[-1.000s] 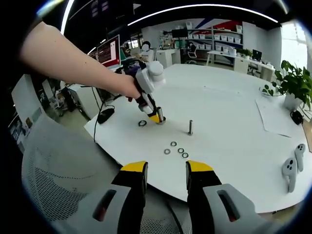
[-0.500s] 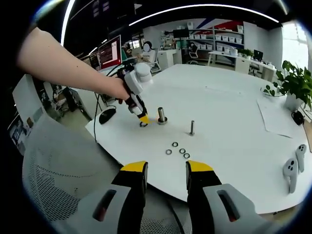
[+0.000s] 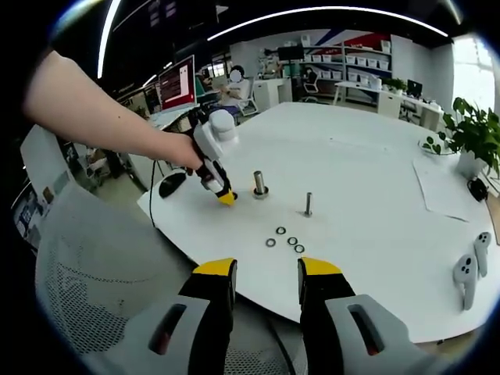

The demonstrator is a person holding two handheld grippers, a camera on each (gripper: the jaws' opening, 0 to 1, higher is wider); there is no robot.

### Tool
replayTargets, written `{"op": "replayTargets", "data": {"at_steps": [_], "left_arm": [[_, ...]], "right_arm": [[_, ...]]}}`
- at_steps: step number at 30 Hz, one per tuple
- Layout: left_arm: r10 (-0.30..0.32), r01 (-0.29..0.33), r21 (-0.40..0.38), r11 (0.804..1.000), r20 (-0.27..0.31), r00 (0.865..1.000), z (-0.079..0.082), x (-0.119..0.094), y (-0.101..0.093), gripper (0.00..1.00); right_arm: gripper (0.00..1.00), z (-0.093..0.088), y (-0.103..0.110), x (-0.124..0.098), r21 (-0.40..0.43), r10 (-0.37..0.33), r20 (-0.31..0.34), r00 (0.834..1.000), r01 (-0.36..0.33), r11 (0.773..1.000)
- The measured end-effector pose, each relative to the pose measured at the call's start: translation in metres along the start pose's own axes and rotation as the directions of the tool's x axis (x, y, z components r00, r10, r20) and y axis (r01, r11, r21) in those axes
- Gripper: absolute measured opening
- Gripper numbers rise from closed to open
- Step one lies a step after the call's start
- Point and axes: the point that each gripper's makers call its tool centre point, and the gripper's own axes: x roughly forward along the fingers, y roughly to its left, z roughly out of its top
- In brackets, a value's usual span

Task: Place the washer onto the threaded stud by aligning its center hole with the stud, sliding it down to the base, and recovering from edge contact or off-axis alignment until the washer reaches the visible bottom stop.

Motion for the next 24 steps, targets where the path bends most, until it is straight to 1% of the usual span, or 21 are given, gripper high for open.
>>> {"op": "replayTargets", "data": {"at_steps": [4, 7, 11, 15, 19, 24], "left_arm": [[0.005, -0.004, -0.025, 1.0, 0.015, 1.0, 0.0013, 0.0029, 0.0052, 0.32], [-0.005, 0.006, -0.04, 0.999, 0.018, 1.0, 0.0015, 0.0014, 0.0028, 0.31], [-0.011, 0.012, -0.042, 0.999, 0.016, 1.0, 0.002, 0.0017, 0.003, 0.31], [-0.016, 0.017, -0.026, 1.0, 0.013, 1.0, 0.002, 0.0024, 0.0042, 0.31], [-0.018, 0.019, -0.016, 1.0, 0.014, 1.0, 0.0014, 0.0018, 0.0043, 0.3], [-0.013, 0.014, -0.038, 0.999, 0.031, 0.999, 0.0002, 0.0013, 0.0065, 0.25]], "right_arm": [[0.34, -0.0002, 0.0002, 0.0001, -0.001, 0.0, -0.002, 1.0, 0.0, 1.0], [0.34, -0.0002, -0.0001, 0.0, 0.0, -0.002, 0.0, 1.0, 0.002, 1.0], [0.34, -0.0001, -0.0001, 0.0, -0.001, -0.001, -0.002, 1.0, 0.001, 1.0], [0.34, 0.0, -0.0007, -0.0001, -0.001, -0.005, -0.002, 1.0, 0.005, 1.0], [0.34, -0.0004, -0.0009, 0.0001, -0.002, -0.006, -0.003, 1.0, 0.006, 1.0], [0.34, -0.0008, -0.0019, 0.0, 0.0, -0.011, -0.004, 1.0, 0.011, 1.0]]}}
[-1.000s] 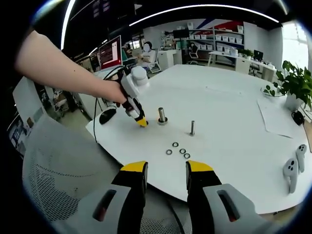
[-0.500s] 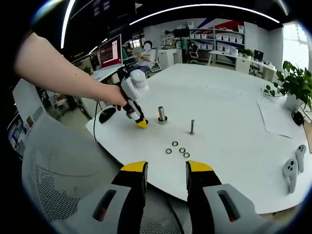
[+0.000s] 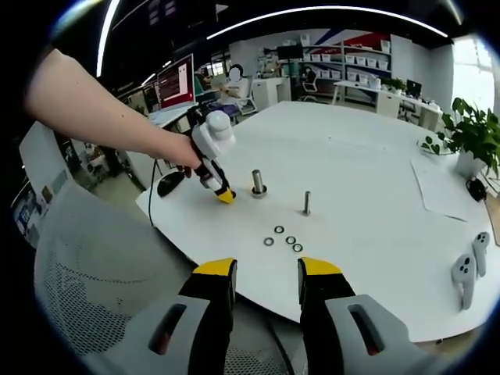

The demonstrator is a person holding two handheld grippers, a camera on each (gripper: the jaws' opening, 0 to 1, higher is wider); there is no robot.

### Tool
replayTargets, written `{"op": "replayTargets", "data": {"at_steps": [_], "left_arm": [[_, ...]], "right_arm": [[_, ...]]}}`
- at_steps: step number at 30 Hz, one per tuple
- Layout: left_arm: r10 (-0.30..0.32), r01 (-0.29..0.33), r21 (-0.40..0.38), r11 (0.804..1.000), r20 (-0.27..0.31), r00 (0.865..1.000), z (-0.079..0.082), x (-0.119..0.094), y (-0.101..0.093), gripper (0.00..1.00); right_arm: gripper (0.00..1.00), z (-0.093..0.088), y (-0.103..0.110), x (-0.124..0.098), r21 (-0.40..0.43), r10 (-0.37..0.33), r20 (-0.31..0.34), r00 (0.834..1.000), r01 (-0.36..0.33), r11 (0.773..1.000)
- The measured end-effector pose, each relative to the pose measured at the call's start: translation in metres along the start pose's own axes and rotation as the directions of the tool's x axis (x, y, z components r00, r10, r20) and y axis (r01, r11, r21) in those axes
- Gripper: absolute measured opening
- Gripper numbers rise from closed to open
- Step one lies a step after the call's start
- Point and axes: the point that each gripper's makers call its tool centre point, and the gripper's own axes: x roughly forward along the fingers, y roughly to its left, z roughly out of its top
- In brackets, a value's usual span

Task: Place the washer onto the threaded stud by aligning its center hole with the stud, sliding it down to the base, and recovering from edge contact or off-axis alignment until the washer reaches the visible bottom stop.

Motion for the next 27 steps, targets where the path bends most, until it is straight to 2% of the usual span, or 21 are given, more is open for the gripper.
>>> {"op": "replayTargets", "data": {"at_steps": [5, 17, 21, 27], "left_arm": [[0.003, -0.003, -0.005, 1.0, 0.01, 1.0, 0.001, 0.0, -0.001, 0.21], [0.007, -0.007, -0.011, 1.0, 0.007, 1.0, -0.01, -0.003, -0.016, 0.21], [0.006, -0.005, -0.026, 1.0, 0.023, 1.0, -0.01, -0.002, -0.015, 0.21], [-0.004, 0.004, -0.015, 1.0, 0.012, 1.0, -0.011, -0.002, -0.017, 0.23]], "right_arm": [[0.34, -0.001, 0.001, 0.0, -0.007, 0.006, -0.005, 1.0, -0.006, 1.0], [0.34, -0.004, 0.005, 0.002, -0.024, 0.021, -0.025, 0.999, -0.021, 0.999], [0.34, -0.005, 0.006, 0.003, -0.031, 0.028, -0.034, 0.999, -0.029, 0.999], [0.34, -0.006, 0.007, 0.003, -0.032, 0.035, -0.037, 0.999, -0.036, 0.999]]}}
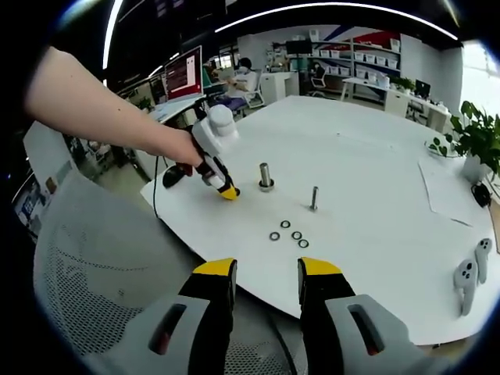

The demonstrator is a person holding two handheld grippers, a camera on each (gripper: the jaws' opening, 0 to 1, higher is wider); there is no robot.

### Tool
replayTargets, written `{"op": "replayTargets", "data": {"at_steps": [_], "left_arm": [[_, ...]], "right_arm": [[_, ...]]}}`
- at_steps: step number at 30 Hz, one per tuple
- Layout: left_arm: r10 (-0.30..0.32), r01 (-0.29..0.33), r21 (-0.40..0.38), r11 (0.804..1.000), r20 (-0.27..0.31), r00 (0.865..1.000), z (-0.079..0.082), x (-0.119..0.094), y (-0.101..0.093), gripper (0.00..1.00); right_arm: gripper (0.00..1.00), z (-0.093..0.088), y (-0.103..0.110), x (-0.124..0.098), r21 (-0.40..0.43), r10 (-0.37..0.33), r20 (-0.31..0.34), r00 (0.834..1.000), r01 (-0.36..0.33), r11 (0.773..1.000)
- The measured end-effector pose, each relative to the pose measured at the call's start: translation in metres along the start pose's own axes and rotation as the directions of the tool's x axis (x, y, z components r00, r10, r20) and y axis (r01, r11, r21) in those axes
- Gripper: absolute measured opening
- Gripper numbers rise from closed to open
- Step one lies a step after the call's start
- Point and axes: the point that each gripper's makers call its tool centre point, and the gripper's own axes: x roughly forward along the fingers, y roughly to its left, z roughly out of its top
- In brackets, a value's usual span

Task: Place the washer onto the threaded stud by aligning its center hole with the stud, sliding it down to the base, and recovering from edge contact or off-axis alignment until the washer reaches the visible bottom stop.

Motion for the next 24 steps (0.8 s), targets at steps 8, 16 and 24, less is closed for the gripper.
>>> {"op": "replayTargets", "data": {"at_steps": [8, 16, 24], "left_arm": [[-0.003, 0.004, 0.039, 0.999, -0.03, 1.0, -0.0046, -0.0019, -0.0019, 0.24], [-0.003, 0.005, 0.046, 0.999, -0.047, 0.999, -0.0047, -0.0021, -0.0019, 0.25], [0.001, 0.001, 0.039, 0.999, -0.054, 0.999, -0.0037, -0.0016, -0.0003, 0.21]], "right_arm": [[0.34, 0.0002, 0.0022, -0.0001, -0.003, 0.007, 0.003, 1.0, -0.007, 1.0], [0.34, 0.0005, 0.0046, 0.0, -0.009, 0.019, 0.001, 1.0, -0.019, 1.0], [0.34, 0.0, 0.0045, 0.0, -0.007, 0.021, 0.0, 1.0, -0.021, 1.0]]}}
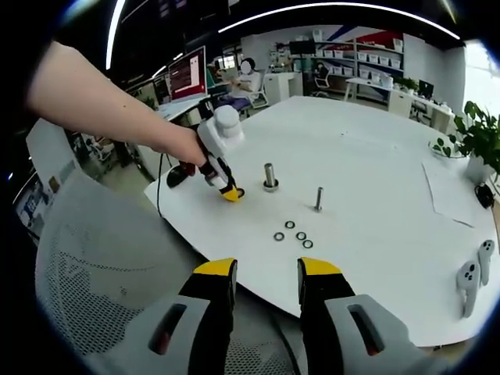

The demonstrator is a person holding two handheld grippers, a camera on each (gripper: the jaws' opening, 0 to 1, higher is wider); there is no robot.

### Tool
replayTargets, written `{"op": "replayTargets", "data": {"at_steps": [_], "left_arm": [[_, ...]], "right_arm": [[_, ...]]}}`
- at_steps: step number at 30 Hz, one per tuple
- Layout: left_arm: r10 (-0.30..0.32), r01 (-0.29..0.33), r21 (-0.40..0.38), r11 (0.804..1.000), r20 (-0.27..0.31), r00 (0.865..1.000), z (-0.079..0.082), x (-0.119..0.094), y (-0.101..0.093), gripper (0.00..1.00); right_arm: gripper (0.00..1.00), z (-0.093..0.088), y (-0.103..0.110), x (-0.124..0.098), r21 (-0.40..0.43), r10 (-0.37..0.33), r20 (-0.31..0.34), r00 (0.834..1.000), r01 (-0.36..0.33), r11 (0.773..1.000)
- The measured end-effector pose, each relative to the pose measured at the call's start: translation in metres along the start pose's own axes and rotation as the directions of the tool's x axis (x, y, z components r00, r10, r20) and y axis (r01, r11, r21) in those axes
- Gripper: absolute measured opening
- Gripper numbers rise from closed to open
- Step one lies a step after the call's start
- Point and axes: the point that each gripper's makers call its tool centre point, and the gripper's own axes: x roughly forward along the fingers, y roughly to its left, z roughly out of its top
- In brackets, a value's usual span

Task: Place the washer onto the threaded stud by aligning its center hole with the stud, sliding it down to the base, and recovering from edge contact or off-axis alignment until the washer reaches the visible bottom stop.

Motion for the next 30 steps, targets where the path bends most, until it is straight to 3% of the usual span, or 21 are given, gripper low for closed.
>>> {"op": "replayTargets", "data": {"at_steps": [7, 17, 18, 19, 20, 23, 27, 30], "left_arm": [[0.003, -0.003, 0.017, 1.0, -0.027, 1.0, 0.0005, 0.0014, 0.0008, 0.2], [0.001, -0.001, 0.001, 1.0, -0.017, 1.0, -0.0002, 0.0007, 0.0005, 0.19], [0.002, -0.002, 0.006, 1.0, -0.013, 1.0, -0.0003, 0.0009, 0.001, 0.13], [0.004, -0.003, 0.022, 1.0, -0.02, 1.0, -0.0025, 0.0021, 0.0012, 0.0], [0.012, -0.013, 0.037, 0.999, 0.023, 1.0, 0.0035, 0.001, -0.0022, 0.0], [-0.015, 0.015, 0.0, 1.0, -0.018, 1.0, 0.0003, -0.002, -0.0051, 0.0], [-0.026, 0.026, -0.035, 0.999, 0.001, 1.0, 0.0003, -0.0004, -0.0045, 0.0], [-0.009, 0.009, 0.009, 1.0, 0.003, 1.0, 0.0005, -0.0014, -0.006, 0.0]], "right_arm": [[0.33, 0.0001, 0.0002, 0.0, 0.002, 0.002, 0.001, 1.0, -0.002, 1.0], [0.33, -0.0002, 0.0009, 0.0004, 0.002, 0.005, -0.001, 1.0, -0.005, 1.0], [0.33, 0.0002, 0.0008, 0.0001, 0.003, 0.004, 0.001, 1.0, -0.004, 1.0], [0.33, 0.0002, 0.0008, 0.0002, 0.003, 0.004, 0.001, 1.0, -0.004, 1.0], [0.33, 0.0002, 0.0008, 0.0002, 0.003, 0.005, 0.002, 1.0, -0.005, 1.0], [0.33, 0.0004, 0.0001, 0.0, 0.004, 0.002, 0.004, 1.0, -0.002, 1.0], [0.33, 0.0008, -0.0001, -0.0005, 0.004, 0.001, 0.005, 1.0, -0.001, 1.0], [0.33, 0.0014, -0.0004, -0.0006, 0.006, 0.0, 0.009, 1.0, 0.0, 1.0]]}}
